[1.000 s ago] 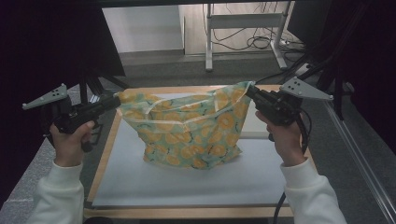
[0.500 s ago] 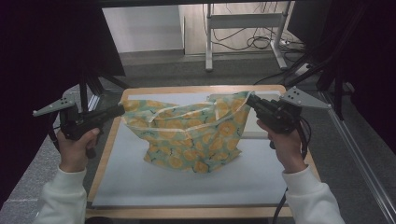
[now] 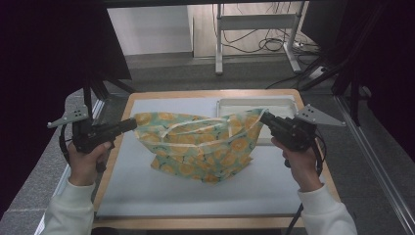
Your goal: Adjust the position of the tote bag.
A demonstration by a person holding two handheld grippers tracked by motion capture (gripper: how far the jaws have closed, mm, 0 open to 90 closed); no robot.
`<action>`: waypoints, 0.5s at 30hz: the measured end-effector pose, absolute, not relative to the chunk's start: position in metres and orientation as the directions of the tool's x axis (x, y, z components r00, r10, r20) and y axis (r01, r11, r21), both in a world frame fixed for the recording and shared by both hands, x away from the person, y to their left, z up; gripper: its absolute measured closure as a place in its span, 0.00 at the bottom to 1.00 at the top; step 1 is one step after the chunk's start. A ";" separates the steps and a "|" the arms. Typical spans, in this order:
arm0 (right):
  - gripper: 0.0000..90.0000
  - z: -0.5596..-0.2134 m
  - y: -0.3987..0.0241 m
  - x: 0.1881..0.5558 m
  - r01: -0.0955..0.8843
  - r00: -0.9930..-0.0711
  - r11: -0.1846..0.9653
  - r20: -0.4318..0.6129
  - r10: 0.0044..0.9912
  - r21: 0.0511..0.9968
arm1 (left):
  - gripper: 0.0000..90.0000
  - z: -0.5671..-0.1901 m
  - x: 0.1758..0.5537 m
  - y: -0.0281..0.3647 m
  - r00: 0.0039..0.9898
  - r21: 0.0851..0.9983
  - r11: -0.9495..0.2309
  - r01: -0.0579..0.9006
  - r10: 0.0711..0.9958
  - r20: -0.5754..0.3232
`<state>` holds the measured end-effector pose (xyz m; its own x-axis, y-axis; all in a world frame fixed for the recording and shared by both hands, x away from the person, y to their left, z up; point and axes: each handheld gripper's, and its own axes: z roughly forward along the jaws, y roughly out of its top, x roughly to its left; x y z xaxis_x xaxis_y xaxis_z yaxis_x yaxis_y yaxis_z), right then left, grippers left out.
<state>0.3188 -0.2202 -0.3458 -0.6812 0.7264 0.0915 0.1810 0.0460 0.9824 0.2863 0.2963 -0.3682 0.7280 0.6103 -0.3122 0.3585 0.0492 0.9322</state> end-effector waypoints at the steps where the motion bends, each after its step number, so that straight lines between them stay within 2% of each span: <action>1: 0.95 -0.348 -0.221 0.318 0.185 -0.680 0.044 0.095 0.727 0.982 | 0.99 -0.369 0.286 0.296 0.728 0.932 0.044 0.361 0.612 -0.310; 15: 0.95 -0.385 -0.225 0.320 0.268 -0.665 0.055 0.143 0.733 0.962 | 0.99 -0.393 0.290 0.289 0.713 0.915 0.016 0.404 0.621 -0.326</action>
